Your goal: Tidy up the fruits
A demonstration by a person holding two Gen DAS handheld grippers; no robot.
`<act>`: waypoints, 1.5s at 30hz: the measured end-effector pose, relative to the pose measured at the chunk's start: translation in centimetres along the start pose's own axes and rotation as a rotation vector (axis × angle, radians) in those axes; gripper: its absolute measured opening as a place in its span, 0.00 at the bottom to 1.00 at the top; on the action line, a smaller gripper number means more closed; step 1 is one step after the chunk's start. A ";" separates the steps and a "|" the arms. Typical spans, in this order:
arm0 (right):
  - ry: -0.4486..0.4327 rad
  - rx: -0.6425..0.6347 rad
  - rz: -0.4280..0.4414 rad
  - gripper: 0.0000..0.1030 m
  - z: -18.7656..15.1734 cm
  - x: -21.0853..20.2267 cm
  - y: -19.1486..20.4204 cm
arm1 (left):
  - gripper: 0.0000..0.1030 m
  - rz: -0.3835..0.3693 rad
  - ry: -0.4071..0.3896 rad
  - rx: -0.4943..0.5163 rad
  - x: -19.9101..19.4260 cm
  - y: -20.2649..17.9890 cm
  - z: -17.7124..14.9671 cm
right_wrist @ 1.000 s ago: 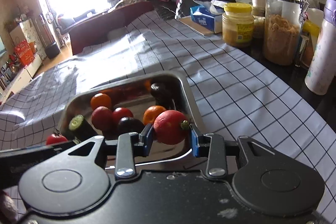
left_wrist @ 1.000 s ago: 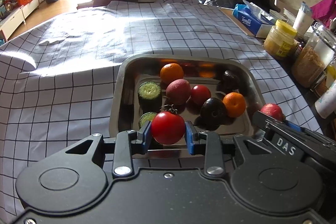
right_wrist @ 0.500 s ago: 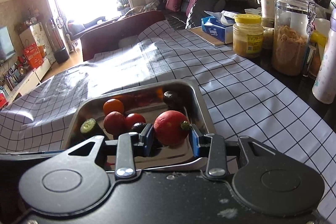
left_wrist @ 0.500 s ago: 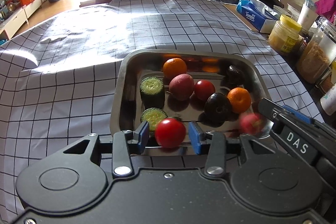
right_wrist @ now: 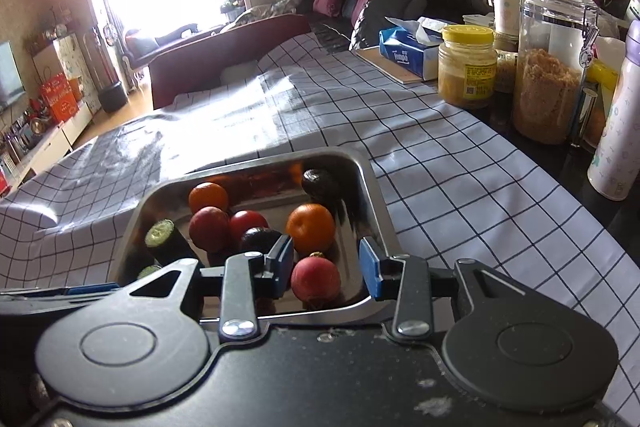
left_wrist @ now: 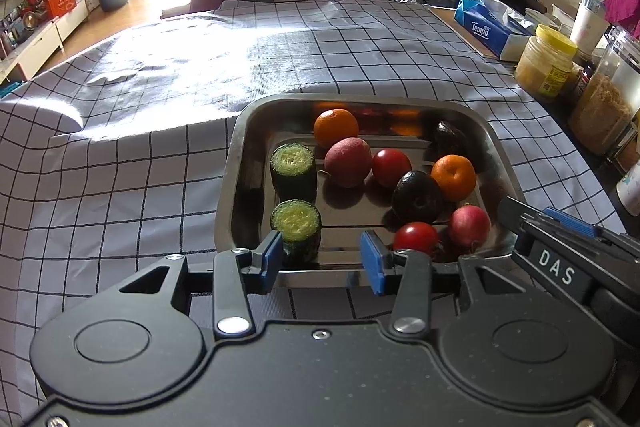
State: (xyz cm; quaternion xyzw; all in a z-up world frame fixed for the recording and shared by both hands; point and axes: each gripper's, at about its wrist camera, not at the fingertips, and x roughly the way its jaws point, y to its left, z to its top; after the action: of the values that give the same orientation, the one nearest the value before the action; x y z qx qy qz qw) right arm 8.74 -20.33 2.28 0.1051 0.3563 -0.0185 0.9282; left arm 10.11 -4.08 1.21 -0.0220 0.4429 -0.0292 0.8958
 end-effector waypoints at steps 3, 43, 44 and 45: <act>0.020 -0.005 -0.017 0.38 0.0 0.1 -0.2 | 0.51 -0.007 0.009 0.003 -0.1 -0.2 -0.2; 0.066 -0.009 -0.021 0.38 -0.1 0.8 -0.5 | 0.51 -0.001 0.005 0.013 -0.4 -1.0 -0.7; 0.066 -0.008 -0.021 0.38 -0.1 0.8 -0.5 | 0.51 -0.001 0.006 0.014 -0.4 -1.0 -0.6; 0.066 -0.008 -0.021 0.38 -0.1 0.8 -0.5 | 0.51 -0.001 0.007 0.013 -0.4 -1.0 -0.7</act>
State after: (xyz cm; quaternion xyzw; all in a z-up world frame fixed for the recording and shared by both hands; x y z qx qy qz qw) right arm 9.23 -20.80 1.54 0.0982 0.3879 -0.0235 0.9162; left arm 9.30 -5.05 1.18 -0.0160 0.4459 -0.0326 0.8943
